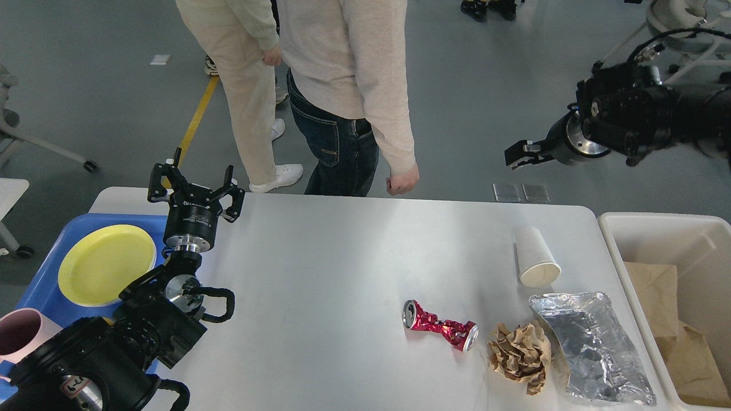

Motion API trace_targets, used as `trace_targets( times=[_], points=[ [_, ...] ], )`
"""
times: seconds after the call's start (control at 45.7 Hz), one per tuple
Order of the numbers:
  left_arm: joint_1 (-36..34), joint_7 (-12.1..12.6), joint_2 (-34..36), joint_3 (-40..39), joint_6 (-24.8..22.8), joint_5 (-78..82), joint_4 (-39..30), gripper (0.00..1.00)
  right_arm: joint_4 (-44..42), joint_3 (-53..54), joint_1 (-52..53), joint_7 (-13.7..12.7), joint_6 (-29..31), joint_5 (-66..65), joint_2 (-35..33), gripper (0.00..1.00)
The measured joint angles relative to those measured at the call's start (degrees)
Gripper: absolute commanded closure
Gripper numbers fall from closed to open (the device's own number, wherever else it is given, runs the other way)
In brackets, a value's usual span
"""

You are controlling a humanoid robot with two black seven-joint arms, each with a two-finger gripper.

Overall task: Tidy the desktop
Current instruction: 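Move the right gripper back and lower it onto the white paper cup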

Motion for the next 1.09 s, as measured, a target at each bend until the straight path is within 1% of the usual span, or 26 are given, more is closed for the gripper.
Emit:
trace_targets(
  times=[0.088, 0.197, 0.306, 0.438, 0.525, 0.613, 0.657, 0.678, 0.832, 1.094],
  points=[
    [0.0, 0.0, 0.0, 0.0, 0.0, 0.0, 0.0, 0.04, 2.1, -0.1, 5.1, 0.0, 7.5, 0.1, -0.3, 0.0],
    [0.0, 0.0, 0.0, 0.0, 0.0, 0.0, 0.0, 0.04, 4.5, -0.8, 10.6, 0.0, 13.9, 0.1, -0.6, 0.0],
    [0.0, 0.0, 0.0, 0.0, 0.0, 0.0, 0.0, 0.04, 6.4, -1.2, 15.3, 0.0, 16.8, 0.1, -0.6, 0.0],
    [0.0, 0.0, 0.0, 0.0, 0.0, 0.0, 0.0, 0.04, 7.0, -1.0, 16.9, 0.0, 17.3, 0.1, -0.3, 0.0],
    [0.0, 0.0, 0.0, 0.0, 0.0, 0.0, 0.0, 0.04, 7.0, -0.5, 15.9, 0.0, 16.6, -0.1, -0.4, 0.0],
    [0.0, 0.0, 0.0, 0.0, 0.0, 0.0, 0.0, 0.04, 6.3, -0.3, 12.3, -0.1, 15.6, -0.3, -0.6, 0.0],
    [0.0, 0.0, 0.0, 0.0, 0.0, 0.0, 0.0, 0.04, 5.8, -0.4, 9.8, -0.2, 14.2, -0.5, -0.9, 0.0],
    [0.0, 0.0, 0.0, 0.0, 0.0, 0.0, 0.0, 0.04, 5.1, -0.4, 7.0, -0.2, 12.2, -0.6, -1.4, 0.0],
    [0.0, 0.0, 0.0, 0.0, 0.0, 0.0, 0.0, 0.04, 3.0, -0.9, -3.2, -0.4, 4.3, -0.8, -2.3, 0.0],
    [0.0, 0.0, 0.0, 0.0, 0.0, 0.0, 0.0, 0.04, -3.3, -0.8, -18.1, -0.4, -5.0, -0.8, -2.4, 0.0]
  ],
)
